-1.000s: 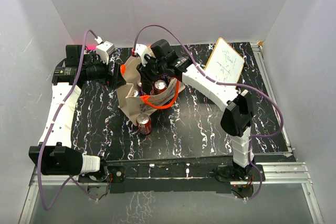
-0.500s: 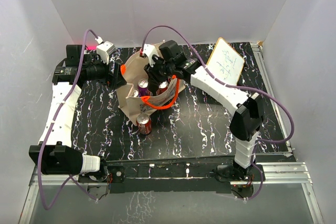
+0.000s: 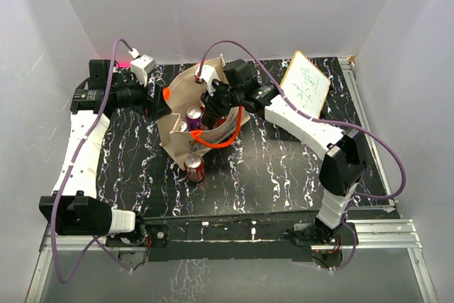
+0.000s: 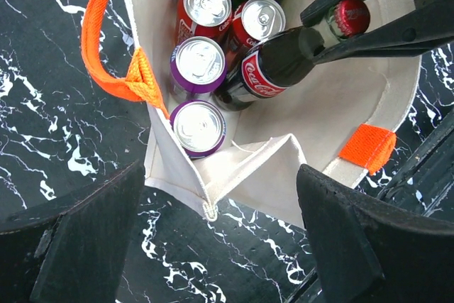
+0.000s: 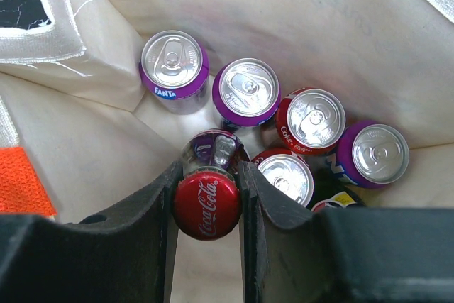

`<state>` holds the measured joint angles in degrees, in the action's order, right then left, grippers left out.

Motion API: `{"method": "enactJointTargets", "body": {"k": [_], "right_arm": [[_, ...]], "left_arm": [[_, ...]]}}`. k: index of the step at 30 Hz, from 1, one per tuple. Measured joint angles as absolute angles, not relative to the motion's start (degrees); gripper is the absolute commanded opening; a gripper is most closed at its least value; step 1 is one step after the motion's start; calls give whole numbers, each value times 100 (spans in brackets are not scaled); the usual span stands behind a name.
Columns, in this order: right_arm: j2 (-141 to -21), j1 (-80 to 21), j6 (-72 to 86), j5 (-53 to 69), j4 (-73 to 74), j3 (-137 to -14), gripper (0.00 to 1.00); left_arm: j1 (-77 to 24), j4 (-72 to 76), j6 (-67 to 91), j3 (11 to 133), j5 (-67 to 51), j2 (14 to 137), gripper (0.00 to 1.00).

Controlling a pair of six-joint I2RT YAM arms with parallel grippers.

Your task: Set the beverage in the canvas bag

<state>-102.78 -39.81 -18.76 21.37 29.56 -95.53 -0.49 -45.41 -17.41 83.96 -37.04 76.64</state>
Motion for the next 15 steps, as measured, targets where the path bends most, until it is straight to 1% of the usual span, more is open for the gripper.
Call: {"method": "enactJointTargets", "body": {"k": [5,10,12,15], "right_arm": [[-10409,-3962,-1879,2309,2969,-9684,18],[-10770,-3913,-1831,2565,3055,-10103,18],[-10890,-3898,-1811,2630,3105,-10259,22],[-11013,-3883,-1800,2692,3148,-10418,35]], "left_arm": [[-49,-4519,-1747,8484,-3940,7673,86],[-49,-4510,-1802,8490,-4062,7673,86],[-49,-4512,-1824,8490,-4082,7671,86],[-49,-4512,-1848,8490,-4106,7662,86]]}}
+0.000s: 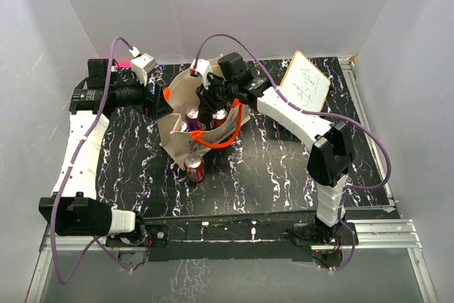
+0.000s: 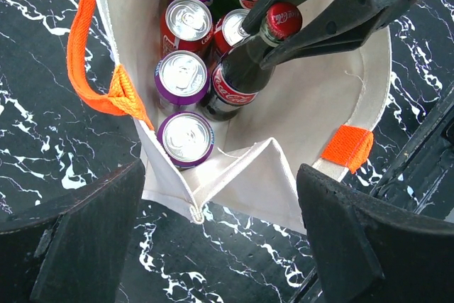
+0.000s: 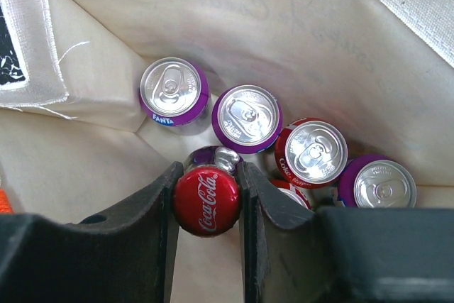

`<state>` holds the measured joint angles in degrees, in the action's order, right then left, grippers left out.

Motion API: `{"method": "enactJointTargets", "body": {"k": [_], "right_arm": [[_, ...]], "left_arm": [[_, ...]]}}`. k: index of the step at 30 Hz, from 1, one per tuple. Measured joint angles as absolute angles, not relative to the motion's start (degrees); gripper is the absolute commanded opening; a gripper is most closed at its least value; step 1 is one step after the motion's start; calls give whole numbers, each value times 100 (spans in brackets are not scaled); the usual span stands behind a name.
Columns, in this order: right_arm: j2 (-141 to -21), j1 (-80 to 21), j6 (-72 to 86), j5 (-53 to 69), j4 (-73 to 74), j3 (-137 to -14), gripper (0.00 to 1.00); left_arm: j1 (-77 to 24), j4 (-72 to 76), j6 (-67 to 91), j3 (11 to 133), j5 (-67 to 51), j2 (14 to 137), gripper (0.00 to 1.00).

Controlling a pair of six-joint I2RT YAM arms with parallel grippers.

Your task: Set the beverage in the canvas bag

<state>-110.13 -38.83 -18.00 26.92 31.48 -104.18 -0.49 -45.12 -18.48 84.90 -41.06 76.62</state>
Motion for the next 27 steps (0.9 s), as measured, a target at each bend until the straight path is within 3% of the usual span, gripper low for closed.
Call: {"method": "enactJointTargets", "body": {"k": [5,15,27], "right_arm": [[-11098,-3894,-1791,2703,3389,-10549,50],[-11570,-3900,-1765,2676,4246,-11041,60],[-11570,-3896,-1756,2757,4534,-11386,90]], "left_arm": [[-49,-4512,-1876,8490,-4130,7634,86],[-49,-4519,-1953,8490,-4143,7629,86],[-49,-4547,-2003,8554,-4241,7614,83]]}}
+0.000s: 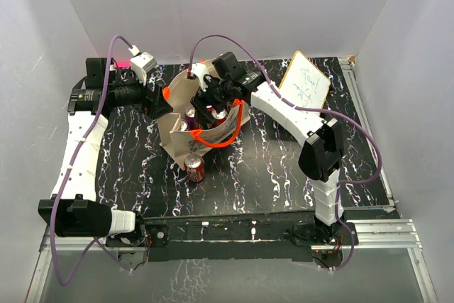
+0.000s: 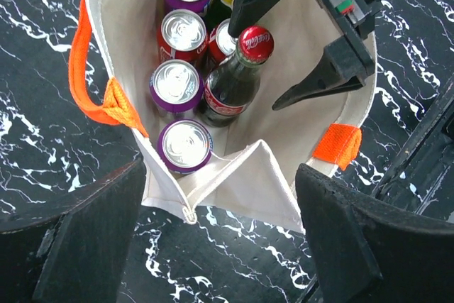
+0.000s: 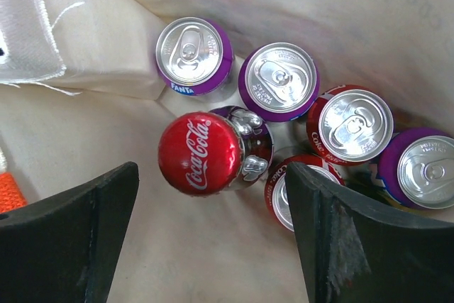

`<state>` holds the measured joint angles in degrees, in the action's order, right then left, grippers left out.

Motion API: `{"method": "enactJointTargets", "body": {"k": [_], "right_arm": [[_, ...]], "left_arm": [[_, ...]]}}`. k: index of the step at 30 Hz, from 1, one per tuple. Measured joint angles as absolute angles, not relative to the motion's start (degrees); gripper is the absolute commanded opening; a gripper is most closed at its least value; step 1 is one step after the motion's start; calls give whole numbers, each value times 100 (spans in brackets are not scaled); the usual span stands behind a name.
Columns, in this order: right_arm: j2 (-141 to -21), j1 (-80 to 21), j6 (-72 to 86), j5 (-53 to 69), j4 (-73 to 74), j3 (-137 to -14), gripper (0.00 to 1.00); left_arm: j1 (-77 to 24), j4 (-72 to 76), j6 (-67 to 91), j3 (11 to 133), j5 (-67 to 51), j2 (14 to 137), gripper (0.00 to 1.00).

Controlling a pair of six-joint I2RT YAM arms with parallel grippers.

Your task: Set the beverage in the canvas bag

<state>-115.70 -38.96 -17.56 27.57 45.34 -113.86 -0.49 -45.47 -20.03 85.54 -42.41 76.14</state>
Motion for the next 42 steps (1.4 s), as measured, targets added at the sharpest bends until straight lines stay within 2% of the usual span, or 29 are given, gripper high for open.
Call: {"method": "enactJointTargets", "body": {"k": [12,21,31,38,42], "right_arm": [[-11161,-3367,-1715,2976,4648,-11502,92],[-10287,-2567,-1367,2792,4584,-11483,92],[-9233,-2593,-1365,3017,4554,-10584,92],[-8958,-2569,-1341,2947,4552,-10208,92],[-8903,-2451,-1317,2928,4504,-10114,92]], "left_arm": [[-294,-4840,-2735,9347,-4418,7623,82],[-1785,-6001,-4169,9933,-3924,7708,81],[-2773,-6871,-5251,10060,-3312,8079,79],[-4176,-7415,-6163,9900,-2665,8348,83],[-4829,-7524,-6667,9327,-2379,8291,86]]}}
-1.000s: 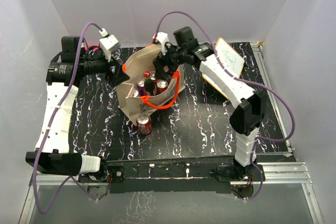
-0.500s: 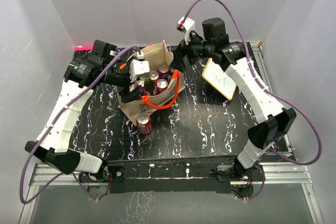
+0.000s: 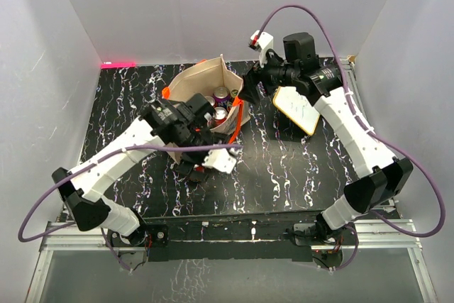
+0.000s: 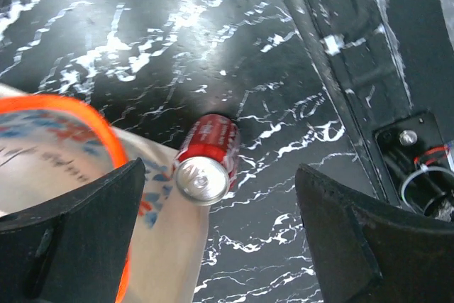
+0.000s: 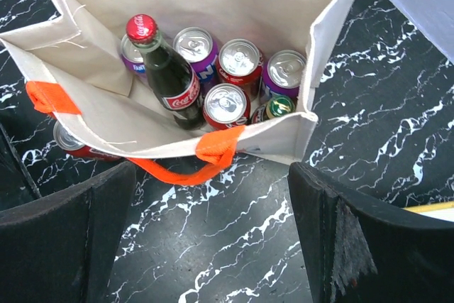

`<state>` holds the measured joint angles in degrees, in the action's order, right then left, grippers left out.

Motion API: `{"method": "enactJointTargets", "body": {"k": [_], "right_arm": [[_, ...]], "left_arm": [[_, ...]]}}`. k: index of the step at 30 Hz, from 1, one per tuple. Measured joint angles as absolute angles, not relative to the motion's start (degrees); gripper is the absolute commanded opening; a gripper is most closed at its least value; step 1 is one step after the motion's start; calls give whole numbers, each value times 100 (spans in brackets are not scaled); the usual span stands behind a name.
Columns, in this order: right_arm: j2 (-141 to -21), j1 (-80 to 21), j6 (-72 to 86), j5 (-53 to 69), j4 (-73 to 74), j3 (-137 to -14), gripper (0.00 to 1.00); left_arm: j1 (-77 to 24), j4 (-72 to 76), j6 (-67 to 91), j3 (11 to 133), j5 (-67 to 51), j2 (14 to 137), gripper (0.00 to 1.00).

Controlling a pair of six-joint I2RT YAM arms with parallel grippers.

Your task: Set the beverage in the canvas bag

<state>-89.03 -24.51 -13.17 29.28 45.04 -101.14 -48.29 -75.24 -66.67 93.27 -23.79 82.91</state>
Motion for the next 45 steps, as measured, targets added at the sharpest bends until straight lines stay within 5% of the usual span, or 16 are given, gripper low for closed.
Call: {"method": "enactJointTargets", "body": {"k": [21,45], "right_arm": [[-8414,-1669,-849,3312,4313,-9664,91],[-8512,-1557,-585,3623,4180,-9664,90]], "left_arm": [[-4821,-6110,-8350,6993,-1411,8318,92],[-4248,-5854,-8897,6908,-1286,8759,67]]}}
